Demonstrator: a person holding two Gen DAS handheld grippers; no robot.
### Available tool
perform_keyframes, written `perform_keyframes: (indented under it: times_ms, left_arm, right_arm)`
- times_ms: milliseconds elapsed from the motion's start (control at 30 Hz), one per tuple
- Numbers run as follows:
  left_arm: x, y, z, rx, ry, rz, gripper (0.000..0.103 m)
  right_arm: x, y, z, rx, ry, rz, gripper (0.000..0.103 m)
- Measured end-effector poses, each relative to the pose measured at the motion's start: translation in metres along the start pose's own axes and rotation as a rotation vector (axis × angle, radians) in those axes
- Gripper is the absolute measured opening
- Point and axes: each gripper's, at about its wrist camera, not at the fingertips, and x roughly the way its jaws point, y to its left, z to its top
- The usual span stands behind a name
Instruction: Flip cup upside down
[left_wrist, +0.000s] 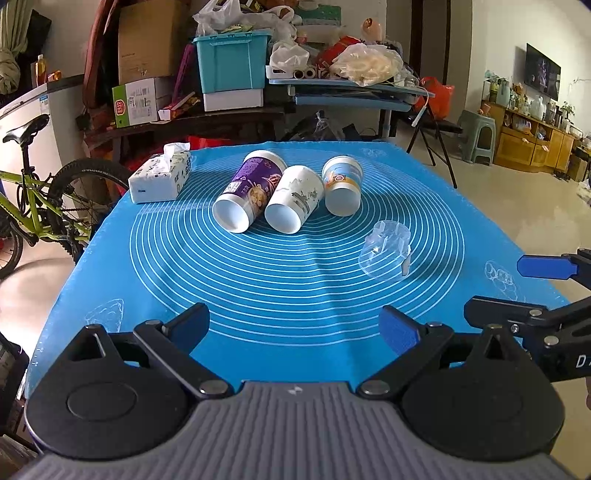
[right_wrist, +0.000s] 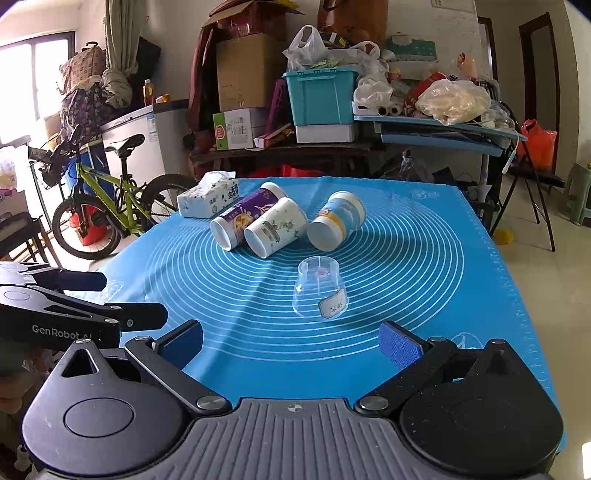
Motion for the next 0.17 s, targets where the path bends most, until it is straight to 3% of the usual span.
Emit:
perform_keyframes:
  times_ms: [167]
  left_arm:
    - [0.0009,0.0002,-0.0002,-0.002,0.003,-0.004,0.097]
  right_arm:
    - [0.0033,0.0,-0.0015,0.004,0.005,-0.002,0.103]
